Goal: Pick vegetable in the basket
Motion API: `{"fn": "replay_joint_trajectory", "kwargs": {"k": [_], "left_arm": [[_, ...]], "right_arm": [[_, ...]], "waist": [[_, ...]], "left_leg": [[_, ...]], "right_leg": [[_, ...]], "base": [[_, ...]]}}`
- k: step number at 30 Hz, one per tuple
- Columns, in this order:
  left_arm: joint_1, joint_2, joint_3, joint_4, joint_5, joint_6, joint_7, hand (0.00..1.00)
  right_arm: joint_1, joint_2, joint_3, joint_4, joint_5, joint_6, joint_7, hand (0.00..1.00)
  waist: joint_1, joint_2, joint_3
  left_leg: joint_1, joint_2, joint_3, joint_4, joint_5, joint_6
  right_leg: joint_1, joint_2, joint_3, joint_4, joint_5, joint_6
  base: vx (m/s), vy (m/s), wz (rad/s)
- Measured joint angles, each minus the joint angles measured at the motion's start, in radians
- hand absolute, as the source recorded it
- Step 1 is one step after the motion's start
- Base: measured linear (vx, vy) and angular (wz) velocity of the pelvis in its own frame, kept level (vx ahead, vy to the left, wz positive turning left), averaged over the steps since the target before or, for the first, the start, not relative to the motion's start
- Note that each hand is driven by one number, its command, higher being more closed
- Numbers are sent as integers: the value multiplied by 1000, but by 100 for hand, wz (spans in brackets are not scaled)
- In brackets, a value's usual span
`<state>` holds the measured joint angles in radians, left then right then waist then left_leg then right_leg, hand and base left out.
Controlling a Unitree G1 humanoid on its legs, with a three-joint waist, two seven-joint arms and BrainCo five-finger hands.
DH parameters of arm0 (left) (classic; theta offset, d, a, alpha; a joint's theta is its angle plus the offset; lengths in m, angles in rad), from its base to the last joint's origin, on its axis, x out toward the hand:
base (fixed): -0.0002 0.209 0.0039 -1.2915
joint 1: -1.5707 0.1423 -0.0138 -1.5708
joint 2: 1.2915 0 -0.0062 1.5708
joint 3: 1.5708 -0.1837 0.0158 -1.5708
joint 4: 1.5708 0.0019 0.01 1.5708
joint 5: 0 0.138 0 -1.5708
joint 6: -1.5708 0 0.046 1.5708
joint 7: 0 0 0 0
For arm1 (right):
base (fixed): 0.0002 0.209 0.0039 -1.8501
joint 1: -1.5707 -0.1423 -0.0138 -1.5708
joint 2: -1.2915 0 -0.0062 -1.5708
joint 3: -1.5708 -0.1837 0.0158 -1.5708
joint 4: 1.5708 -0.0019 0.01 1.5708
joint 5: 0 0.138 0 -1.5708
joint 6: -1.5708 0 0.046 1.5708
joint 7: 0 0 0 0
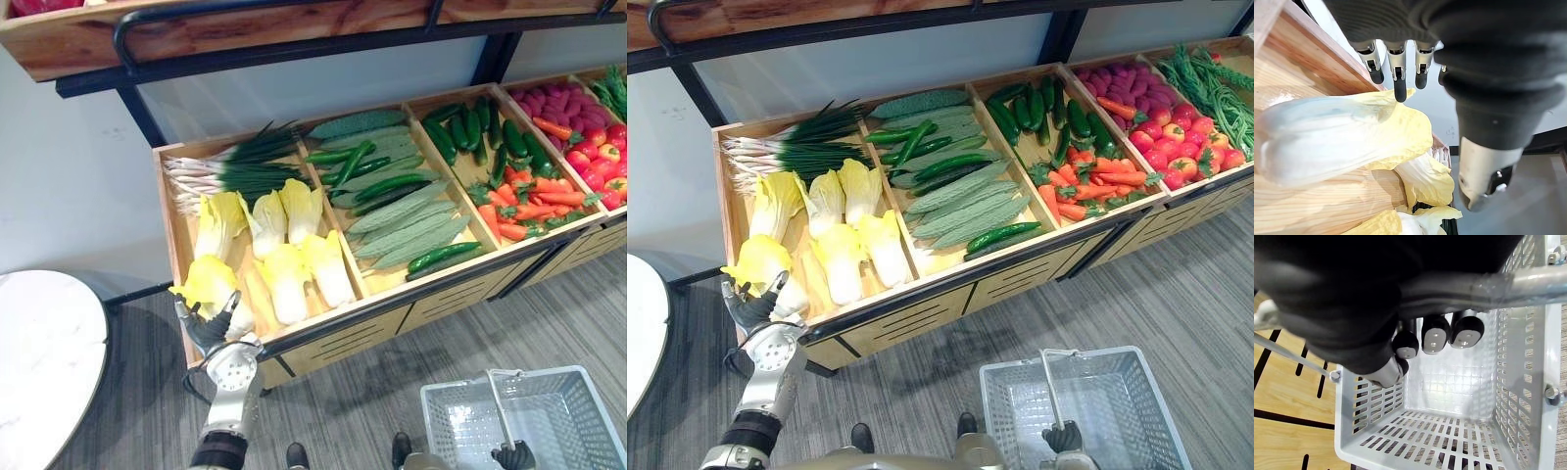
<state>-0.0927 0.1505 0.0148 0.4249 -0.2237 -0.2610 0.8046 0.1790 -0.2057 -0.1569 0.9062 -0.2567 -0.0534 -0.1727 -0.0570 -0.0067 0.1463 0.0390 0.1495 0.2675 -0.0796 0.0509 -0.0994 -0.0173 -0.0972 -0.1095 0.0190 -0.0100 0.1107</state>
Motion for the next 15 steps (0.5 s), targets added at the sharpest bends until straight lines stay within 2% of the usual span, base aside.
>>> {"fn": "replay_joint_trajectory", "kwargs": {"k": [9, 13, 15], "left_arm": [[0, -23, -3, 2, 0, 33, 24, 0], [-3, -31, -11, 2, 2, 32, 67, 0], [-20, -31, -10, 1, 10, 27, 115, 0]], "right_arm": [[-4, 9, 9, 0, 2, 1, -20, 100], [-9, 9, 16, 0, 21, 5, -20, 100], [-14, 11, 17, 0, 23, 14, -22, 100]], "waist": [[1, -3, 18], [0, -4, 19], [1, -4, 23]], "left_leg": [[-5, 2, -1, 12, -2, 0], [-10, 3, 1, 13, -2, 0], [-23, 3, -2, 14, -1, 1]], "right_leg": [[0, 0, 1, 1, 0, 0], [-8, 1, 4, 1, -1, -1], [-16, 1, 3, 1, 1, 2]], "base": [[0, 0, 0], [0, 0, 0], [0, 0, 0]]}}
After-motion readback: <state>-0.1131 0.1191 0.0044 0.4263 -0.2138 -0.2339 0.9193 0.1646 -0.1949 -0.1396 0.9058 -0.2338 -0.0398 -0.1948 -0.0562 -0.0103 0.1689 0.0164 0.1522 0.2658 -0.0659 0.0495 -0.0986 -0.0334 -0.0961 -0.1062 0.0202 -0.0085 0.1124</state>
